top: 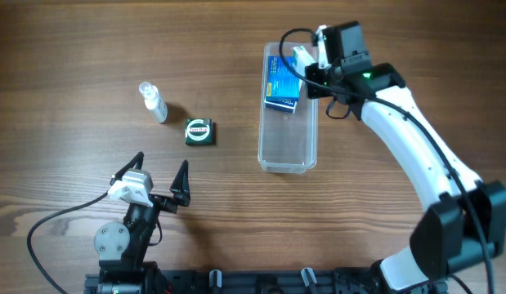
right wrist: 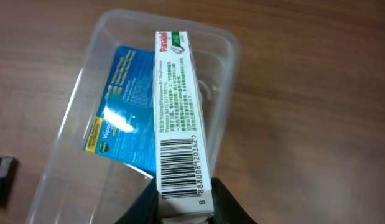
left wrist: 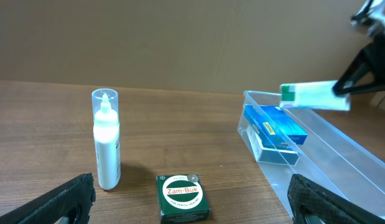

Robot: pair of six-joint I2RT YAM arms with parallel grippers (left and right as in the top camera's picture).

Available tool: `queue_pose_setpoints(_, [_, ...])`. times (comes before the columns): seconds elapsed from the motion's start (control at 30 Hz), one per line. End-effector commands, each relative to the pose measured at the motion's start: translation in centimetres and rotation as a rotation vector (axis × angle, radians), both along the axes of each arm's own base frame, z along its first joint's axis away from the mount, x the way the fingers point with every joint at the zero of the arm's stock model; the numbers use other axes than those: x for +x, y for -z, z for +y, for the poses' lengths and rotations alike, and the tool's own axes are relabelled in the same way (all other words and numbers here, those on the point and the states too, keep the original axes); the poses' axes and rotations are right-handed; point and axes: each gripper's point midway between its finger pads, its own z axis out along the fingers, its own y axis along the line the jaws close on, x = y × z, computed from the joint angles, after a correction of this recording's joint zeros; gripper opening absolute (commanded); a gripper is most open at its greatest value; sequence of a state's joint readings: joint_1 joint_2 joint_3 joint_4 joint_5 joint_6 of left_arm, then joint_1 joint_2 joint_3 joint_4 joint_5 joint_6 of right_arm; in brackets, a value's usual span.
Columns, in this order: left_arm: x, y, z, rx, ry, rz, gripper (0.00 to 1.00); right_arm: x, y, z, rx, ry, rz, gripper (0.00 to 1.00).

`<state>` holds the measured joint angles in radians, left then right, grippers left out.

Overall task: Pack container
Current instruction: 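Lower the Panadol box into the container on top of the boxes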

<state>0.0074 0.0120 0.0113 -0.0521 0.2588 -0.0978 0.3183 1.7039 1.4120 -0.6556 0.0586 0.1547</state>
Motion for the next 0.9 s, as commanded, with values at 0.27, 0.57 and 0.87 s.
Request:
queue_pose_setpoints(0.27, [0.0,0.3,-0.1,0.012,0.004,0.002,1.00,-2.6,-4.2,-1.5,0.082,0.183,-0.013,0.21])
queue_pose_setpoints(0.57, [0.0,0.3,-0.1,0.012,0.004,0.002,1.00,-2.9,-4.0,0.5,0.092,0.258,-0.031,0.22])
queue_pose_setpoints(0.87, [0.0,0.3,-0.1,0.012,0.004,0.002,1.00,-2.4,0.1,-0.3,0.011,0.357,0.037,0.22])
